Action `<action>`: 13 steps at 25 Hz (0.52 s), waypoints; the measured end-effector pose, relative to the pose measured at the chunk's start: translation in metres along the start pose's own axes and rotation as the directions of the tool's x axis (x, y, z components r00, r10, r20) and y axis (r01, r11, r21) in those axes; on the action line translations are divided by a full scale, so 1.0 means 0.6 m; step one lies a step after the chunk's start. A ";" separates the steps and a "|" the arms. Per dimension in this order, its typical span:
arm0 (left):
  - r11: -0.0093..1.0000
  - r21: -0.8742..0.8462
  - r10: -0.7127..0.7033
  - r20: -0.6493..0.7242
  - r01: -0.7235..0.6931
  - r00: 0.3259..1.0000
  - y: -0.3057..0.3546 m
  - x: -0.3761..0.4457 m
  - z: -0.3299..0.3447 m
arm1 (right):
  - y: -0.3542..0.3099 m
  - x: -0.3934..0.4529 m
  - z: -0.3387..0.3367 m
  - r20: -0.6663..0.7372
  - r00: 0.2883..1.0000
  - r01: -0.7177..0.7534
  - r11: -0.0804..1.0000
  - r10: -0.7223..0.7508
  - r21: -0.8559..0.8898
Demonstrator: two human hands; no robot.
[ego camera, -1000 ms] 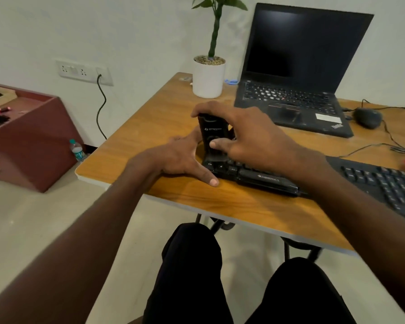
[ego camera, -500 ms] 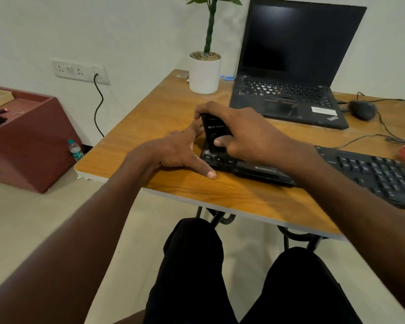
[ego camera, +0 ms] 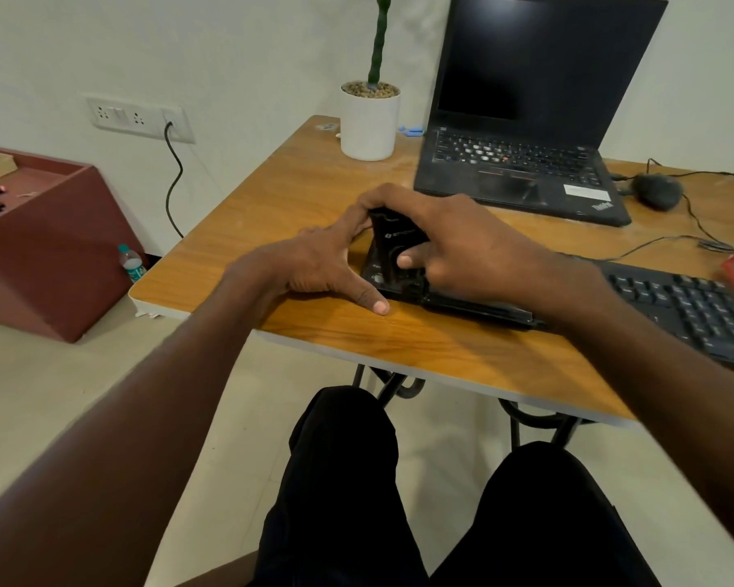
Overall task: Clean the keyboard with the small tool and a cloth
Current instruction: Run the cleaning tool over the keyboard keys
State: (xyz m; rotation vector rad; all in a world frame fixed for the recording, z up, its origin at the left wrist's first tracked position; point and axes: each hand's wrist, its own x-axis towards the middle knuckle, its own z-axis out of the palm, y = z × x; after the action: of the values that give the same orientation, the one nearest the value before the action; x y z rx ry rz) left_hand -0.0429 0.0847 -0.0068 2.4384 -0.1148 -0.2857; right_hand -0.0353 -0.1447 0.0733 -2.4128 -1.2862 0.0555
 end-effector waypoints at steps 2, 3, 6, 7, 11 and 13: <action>1.000 -0.019 -0.005 0.000 0.005 1.000 0.002 0.000 -0.002 | 0.010 -0.005 -0.030 0.097 0.989 -0.095 0.984 0.111 -0.151; 1.000 -0.019 -0.006 0.001 0.006 1.000 0.003 0.001 -0.002 | 0.009 -0.004 -0.034 0.069 0.989 -0.116 0.982 0.127 -0.152; 1.000 -0.012 0.029 0.006 -0.029 1.000 0.004 0.001 -0.001 | -0.011 -0.003 -0.003 -0.093 0.996 0.025 0.993 -0.014 0.118; 0.999 -0.018 0.030 0.013 -0.030 0.999 0.002 0.001 -0.001 | -0.012 -0.009 0.011 -0.093 0.994 0.068 0.988 -0.055 0.141; 0.998 -0.063 0.007 0.019 -0.005 1.000 0.003 -0.002 -0.003 | 0.020 -0.033 -0.029 0.092 0.991 -0.081 0.982 0.098 -0.168; 0.998 -0.064 0.025 0.025 -0.023 0.999 0.004 -0.002 -0.003 | 0.032 -0.038 -0.056 0.098 0.970 -0.187 0.939 0.223 -0.287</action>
State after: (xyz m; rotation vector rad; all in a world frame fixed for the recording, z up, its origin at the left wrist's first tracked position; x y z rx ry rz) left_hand -0.0439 0.0840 -0.0036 2.3693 -0.1438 -0.3057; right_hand -0.0261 -0.1839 0.0938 -2.8201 -1.1546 0.0984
